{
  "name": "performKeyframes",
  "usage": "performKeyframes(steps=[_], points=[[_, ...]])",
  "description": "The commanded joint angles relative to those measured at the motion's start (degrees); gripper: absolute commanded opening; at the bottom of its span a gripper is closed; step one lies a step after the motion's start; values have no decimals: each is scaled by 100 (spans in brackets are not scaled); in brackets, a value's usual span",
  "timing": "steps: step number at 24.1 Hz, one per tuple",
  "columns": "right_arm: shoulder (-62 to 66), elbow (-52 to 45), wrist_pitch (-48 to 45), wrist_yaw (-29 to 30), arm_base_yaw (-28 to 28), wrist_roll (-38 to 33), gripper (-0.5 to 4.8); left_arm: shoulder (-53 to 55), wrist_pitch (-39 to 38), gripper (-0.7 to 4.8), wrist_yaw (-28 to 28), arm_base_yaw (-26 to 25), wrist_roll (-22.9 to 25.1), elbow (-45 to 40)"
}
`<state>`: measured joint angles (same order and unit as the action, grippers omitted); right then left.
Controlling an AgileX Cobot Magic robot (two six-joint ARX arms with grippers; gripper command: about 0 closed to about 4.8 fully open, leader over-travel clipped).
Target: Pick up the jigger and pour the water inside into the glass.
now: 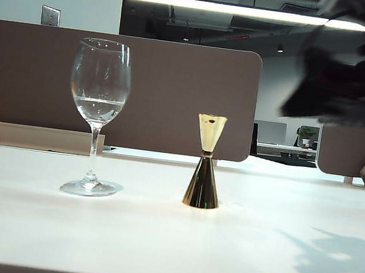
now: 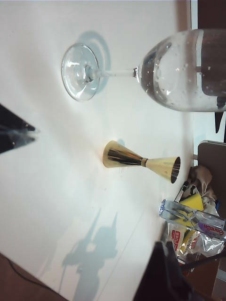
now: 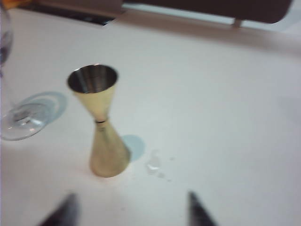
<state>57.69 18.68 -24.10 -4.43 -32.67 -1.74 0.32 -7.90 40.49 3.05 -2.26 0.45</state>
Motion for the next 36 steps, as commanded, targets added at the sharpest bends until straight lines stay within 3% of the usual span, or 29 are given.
performKeyframes(steps=[1,3,7,12,15,19,25,36], points=[[-800,-98,737,-457,17,31,24,2,-17,-5,26,-9,15,4],[-992,-164,780,-557,37,48,-2,2,-17,-5,26,-9,15,4],[-1436,-575,673,-599,278,44,-1,2,-17,-5,26,-9,15,4],[-2422,-1174,739,-544,1047,42,-1,2,-17,-5,26,-9,13,4],[-2955,-1364,1001,-92,1499,-13,-1,2,-17,-5,26,-9,15,4],[-3510,-1620,1322,286,1888,-595,-1,2,-17,-5,26,-9,15,4],[-3987,-1823,1810,1051,1943,-601,-1,2,-17,-5,26,-9,13,4],[-4948,-1864,3139,1058,1958,-577,-1,2,-17,-5,26,-9,15,4]])
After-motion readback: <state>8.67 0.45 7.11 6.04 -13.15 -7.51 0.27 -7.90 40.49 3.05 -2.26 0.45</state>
